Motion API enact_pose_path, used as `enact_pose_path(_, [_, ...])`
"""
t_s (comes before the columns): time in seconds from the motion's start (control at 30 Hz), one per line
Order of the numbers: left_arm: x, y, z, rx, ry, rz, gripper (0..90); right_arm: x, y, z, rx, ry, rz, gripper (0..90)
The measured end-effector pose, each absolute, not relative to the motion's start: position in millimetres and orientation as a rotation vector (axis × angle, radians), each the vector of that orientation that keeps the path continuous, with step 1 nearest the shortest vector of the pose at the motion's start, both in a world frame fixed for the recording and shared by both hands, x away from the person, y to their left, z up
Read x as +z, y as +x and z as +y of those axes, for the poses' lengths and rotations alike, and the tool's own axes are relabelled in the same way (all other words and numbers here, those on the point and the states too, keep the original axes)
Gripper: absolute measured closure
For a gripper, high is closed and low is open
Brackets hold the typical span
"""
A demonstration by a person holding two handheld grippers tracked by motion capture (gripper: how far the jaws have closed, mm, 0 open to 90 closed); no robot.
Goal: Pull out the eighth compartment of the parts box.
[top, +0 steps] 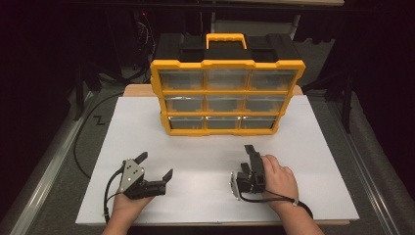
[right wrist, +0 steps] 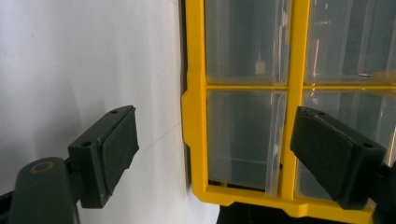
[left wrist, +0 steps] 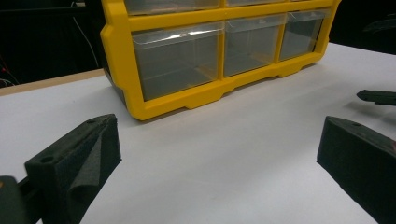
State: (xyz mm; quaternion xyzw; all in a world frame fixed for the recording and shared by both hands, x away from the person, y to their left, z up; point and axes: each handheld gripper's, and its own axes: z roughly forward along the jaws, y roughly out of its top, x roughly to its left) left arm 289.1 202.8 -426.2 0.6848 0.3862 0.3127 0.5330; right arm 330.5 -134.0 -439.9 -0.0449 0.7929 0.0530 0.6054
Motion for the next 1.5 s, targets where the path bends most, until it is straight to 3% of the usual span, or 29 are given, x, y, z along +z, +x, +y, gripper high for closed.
enact_pose_path(0.57, [-425, 289, 204, 0.729, 1.611, 0.917, 0.3, -438, 357, -103, 0.135, -0.073, 1.740, 42.3])
enact_pose_path(1.5, [-425, 289, 203, 0.715, 1.602, 0.899, 0.3, -418, 407, -75, 0.143, -0.042, 1.695, 56.9])
